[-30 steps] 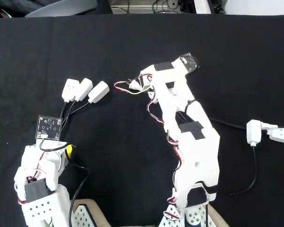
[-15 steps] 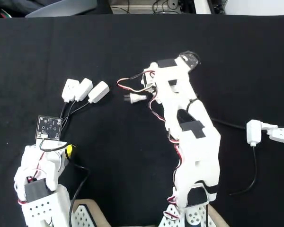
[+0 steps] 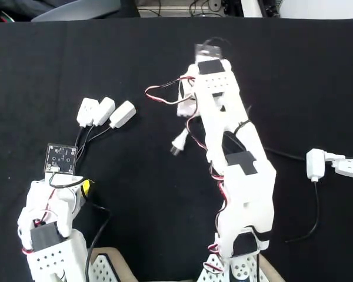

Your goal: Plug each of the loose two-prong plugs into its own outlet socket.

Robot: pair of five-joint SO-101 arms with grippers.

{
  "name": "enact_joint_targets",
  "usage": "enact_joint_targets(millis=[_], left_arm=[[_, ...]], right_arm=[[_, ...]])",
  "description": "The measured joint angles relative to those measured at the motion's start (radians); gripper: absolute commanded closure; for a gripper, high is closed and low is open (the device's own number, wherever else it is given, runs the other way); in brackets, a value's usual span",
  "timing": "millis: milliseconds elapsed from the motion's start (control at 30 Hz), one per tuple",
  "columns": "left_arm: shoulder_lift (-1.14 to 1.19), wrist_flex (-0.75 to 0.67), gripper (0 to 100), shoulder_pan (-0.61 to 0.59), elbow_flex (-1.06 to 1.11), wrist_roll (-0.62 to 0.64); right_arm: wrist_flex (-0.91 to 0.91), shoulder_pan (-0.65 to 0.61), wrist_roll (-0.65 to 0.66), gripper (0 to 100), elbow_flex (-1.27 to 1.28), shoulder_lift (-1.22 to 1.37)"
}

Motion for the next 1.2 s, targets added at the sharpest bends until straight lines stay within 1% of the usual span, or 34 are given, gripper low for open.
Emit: enact_joint_targets(millis=[100,167,267,367,467,533,600,700,767,833,900,1000,1100,1200], left_arm=[[0.000,0.000,70,0.000,0.000,0.000],[0.000,0.000,70,0.000,0.000,0.000],[0.000,0.000,70,0.000,0.000,0.000],[0.000,0.000,70,0.000,0.000,0.000],[0.000,0.000,70,0.000,0.000,0.000],[0.000,0.000,70,0.000,0.000,0.000],[0.000,0.000,70,0.000,0.000,0.000],[0.000,0.000,70,0.000,0.000,0.000],[0.000,0.000,70,0.000,0.000,0.000],[0.000,0.000,70,0.000,0.000,0.000],[0.000,0.000,70,0.000,0.000,0.000],[0.000,0.000,70,0.000,0.000,0.000],[0.000,0.000,70,0.000,0.000,0.000],[0.000,0.000,70,0.000,0.000,0.000]], right_arm=[[0.017,-0.008,0.239,98.4,-0.002,0.000],[0.021,-0.018,0.348,98.4,-0.002,0.000],[0.031,-0.064,0.443,98.3,-0.002,0.000],[0.032,-0.130,0.468,97.1,-0.002,0.000],[0.032,-0.215,0.443,87.0,-0.002,0.000],[0.032,-0.256,0.379,79.5,-0.002,0.000],[0.044,-0.282,0.319,75.0,-0.005,0.000],[0.110,-0.293,0.282,78.8,-0.006,0.000],[0.176,-0.288,0.265,85.1,-0.011,0.000],[0.218,-0.281,0.218,90.7,-0.017,0.000],[0.222,-0.245,0.166,90.9,-0.023,0.000],[0.201,-0.190,0.123,90.4,-0.021,0.000],[0.153,-0.166,0.061,90.4,0.014,-0.002],[0.129,-0.138,0.029,90.4,0.063,-0.002]])
